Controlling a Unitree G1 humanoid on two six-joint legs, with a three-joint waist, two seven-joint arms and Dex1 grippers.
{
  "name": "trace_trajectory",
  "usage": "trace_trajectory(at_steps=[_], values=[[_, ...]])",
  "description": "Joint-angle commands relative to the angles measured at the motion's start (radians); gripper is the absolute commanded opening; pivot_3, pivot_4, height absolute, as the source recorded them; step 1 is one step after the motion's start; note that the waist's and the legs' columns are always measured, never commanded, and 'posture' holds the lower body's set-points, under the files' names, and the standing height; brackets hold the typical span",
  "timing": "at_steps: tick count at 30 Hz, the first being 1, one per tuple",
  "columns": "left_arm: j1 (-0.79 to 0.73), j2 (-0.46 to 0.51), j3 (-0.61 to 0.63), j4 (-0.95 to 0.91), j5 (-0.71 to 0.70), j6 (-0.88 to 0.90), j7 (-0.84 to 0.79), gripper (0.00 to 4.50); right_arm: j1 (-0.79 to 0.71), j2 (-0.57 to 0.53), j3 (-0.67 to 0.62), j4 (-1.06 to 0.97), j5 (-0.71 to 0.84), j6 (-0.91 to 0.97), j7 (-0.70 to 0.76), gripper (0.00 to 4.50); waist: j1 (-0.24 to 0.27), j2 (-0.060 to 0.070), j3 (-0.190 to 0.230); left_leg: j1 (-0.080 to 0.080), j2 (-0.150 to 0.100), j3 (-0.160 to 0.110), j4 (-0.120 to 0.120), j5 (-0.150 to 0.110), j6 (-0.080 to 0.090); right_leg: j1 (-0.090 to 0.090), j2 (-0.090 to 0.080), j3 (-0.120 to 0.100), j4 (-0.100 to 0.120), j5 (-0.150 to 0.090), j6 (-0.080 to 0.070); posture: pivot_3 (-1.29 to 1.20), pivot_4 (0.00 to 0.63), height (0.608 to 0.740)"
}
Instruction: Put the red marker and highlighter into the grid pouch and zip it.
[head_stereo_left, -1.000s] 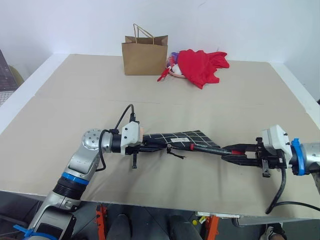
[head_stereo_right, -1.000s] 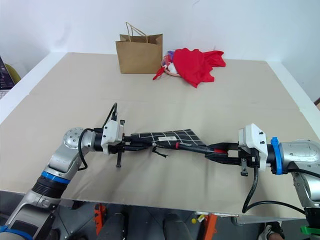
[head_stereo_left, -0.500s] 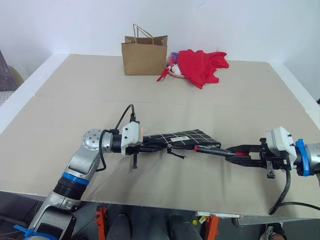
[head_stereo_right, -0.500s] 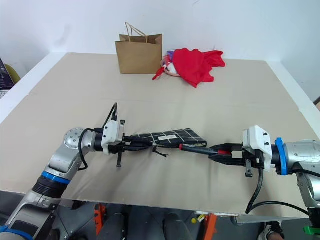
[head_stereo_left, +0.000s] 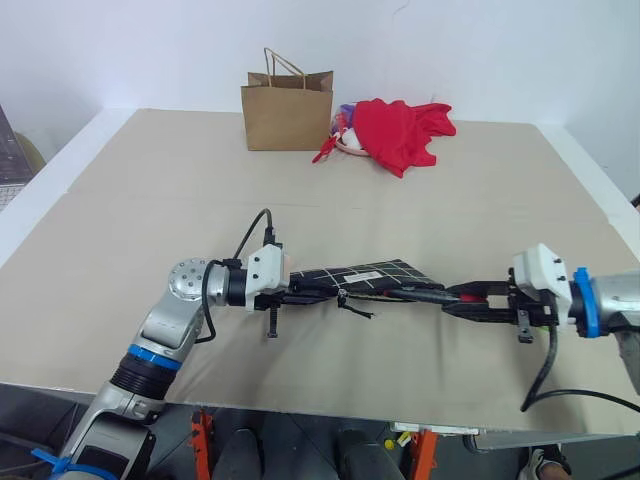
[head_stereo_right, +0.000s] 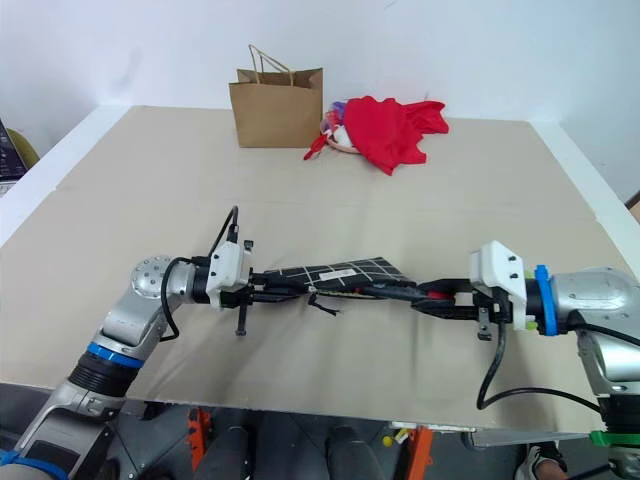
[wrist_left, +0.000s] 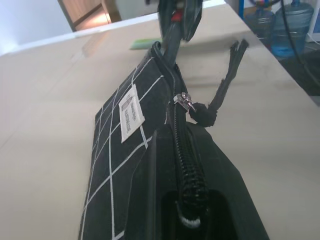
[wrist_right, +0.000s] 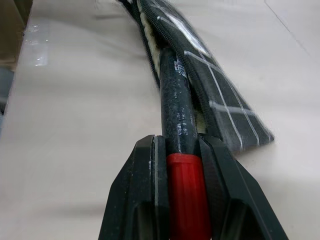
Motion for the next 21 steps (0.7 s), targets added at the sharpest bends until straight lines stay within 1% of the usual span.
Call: trace_trajectory(at_steps=[1, 4, 6, 8, 10, 11, 12, 13, 15, 18, 19, 21], values=[[-0.024, -0.009, 0.000, -0.022, 0.001, -0.019, 0.006, 0.00, -0.068, 0.040, 0.058, 0.004, -0.031, -0.019, -0.014, 0.57, 0.000, 0.000, 0.000, 0.000, 0.000, 0.000, 0.000, 0.000, 0.000, 0.000, 0.000, 0.000, 0.000, 0.000, 0.000, 0.00, 0.150, 0.739], [-0.027, -0.016, -0.001, -0.022, 0.002, -0.018, 0.007, 0.00, -0.116, 0.080, 0.104, 0.003, -0.051, -0.014, -0.031, 0.57, 0.001, 0.000, 0.000, 0.000, 0.000, 0.000, 0.000, 0.000, 0.000, 0.000, 0.000, 0.000, 0.000, 0.000, 0.000, 0.00, 0.150, 0.739], [-0.027, -0.022, -0.003, -0.022, 0.004, -0.018, 0.010, 0.00, -0.147, 0.111, 0.124, -0.013, -0.027, 0.043, -0.048, 0.57, 0.001, 0.000, 0.000, -0.001, 0.000, 0.000, 0.000, 0.000, 0.000, 0.000, 0.000, 0.000, 0.000, 0.000, 0.000, 0.00, 0.150, 0.739], [-0.026, -0.024, -0.004, -0.025, 0.005, -0.017, 0.013, 0.00, -0.165, 0.123, 0.138, -0.029, -0.008, 0.081, -0.039, 1.62, 0.001, 0.000, 0.000, -0.001, 0.000, 0.000, 0.000, 0.000, 0.000, 0.000, 0.000, 0.000, 0.000, 0.000, 0.000, 0.00, 0.150, 0.739], [-0.022, -0.023, -0.002, -0.029, 0.004, -0.014, 0.015, 0.00, -0.169, 0.120, 0.142, -0.040, -0.006, 0.094, -0.033, 2.42, 0.002, 0.000, 0.000, -0.001, 0.000, 0.000, 0.000, 0.000, 0.000, 0.000, 0.000, 0.000, 0.000, 0.000, -0.001, 0.00, 0.150, 0.739], [-0.019, -0.021, -0.001, -0.032, 0.004, -0.012, 0.017, 0.00, -0.167, 0.113, 0.142, -0.051, 0.000, 0.098, -0.019, 2.93, 0.003, 0.000, 0.000, -0.001, 0.000, 0.000, 0.000, 0.000, 0.000, 0.000, 0.000, 0.000, 0.000, 0.000, -0.001, 0.00, 0.150, 0.739], [-0.014, -0.015, 0.002, -0.033, 0.004, -0.008, 0.018, 0.00, -0.152, 0.096, 0.117, -0.074, 0.025, 0.121, -0.013, 3.35, 0.003, 0.000, 0.000, -0.001, 0.000, 0.000, 0.000, 0.000, 0.000, 0.000, 0.000, 0.000, 0.000, 0.000, -0.001, 0.00, 0.150, 0.739], [-0.010, -0.009, 0.004, -0.034, 0.003, -0.003, 0.020, 0.00, -0.134, 0.079, 0.082, -0.095, 0.057, 0.146, -0.010, 3.89, 0.003, 0.000, 0.000, -0.001, 0.000, 0.000, 0.000, 0.000, 0.000, 0.000, 0.000, 0.000, 0.000, 0.000, 0.000, 0.00, 0.150, 0.739], [-0.004, 0.000, 0.007, -0.036, 0.002, 0.003, 0.021, 0.00, -0.107, 0.057, 0.033, -0.123, 0.101, 0.183, -0.016, 4.38, 0.005, 0.000, 0.000, -0.001, 0.000, 0.000, 0.000, 0.000, 0.000, 0.000, 0.000, 0.000, 0.000, 0.000, 0.000, 0.00, 0.150, 0.739], [0.001, 0.016, 0.015, -0.028, 0.004, 0.001, 0.024, 0.00, -0.010, 0.016, -0.155, -0.155, 0.243, 0.384, -0.112, 4.38, 0.009, 0.000, 0.000, -0.001, 0.000, 0.000, 0.000, 0.000, 0.000, 0.000, -0.001, 0.000, 0.000, 0.000, -0.001, 0.00, 0.150, 0.739], [0.001, 0.019, 0.018, -0.026, 0.003, 0.002, 0.026, 0.00, 0.026, 0.007, -0.213, -0.156, 0.270, 0.434, -0.142, 4.38, 0.013, 0.000, 0.000, -0.002, -0.001, 0.000, 0.000, 0.000, 0.000, 0.000, -0.001, 0.000, 0.000, 0.000, -0.001, 0.00, 0.150, 0.739], [0.003, 0.022, 0.021, -0.024, 0.002, 0.005, 0.030, 0.00, 0.109, 0.044, -0.341, -0.142, 0.263, 0.457, -0.263, 4.38, 0.016, 0.000, 0.000, -0.001, -0.001, -0.001, 0.000, 0.000, 0.000, 0.000, 0.000, 0.000, 0.000, 0.000, -0.001, 0.00, 0.150, 0.739]])
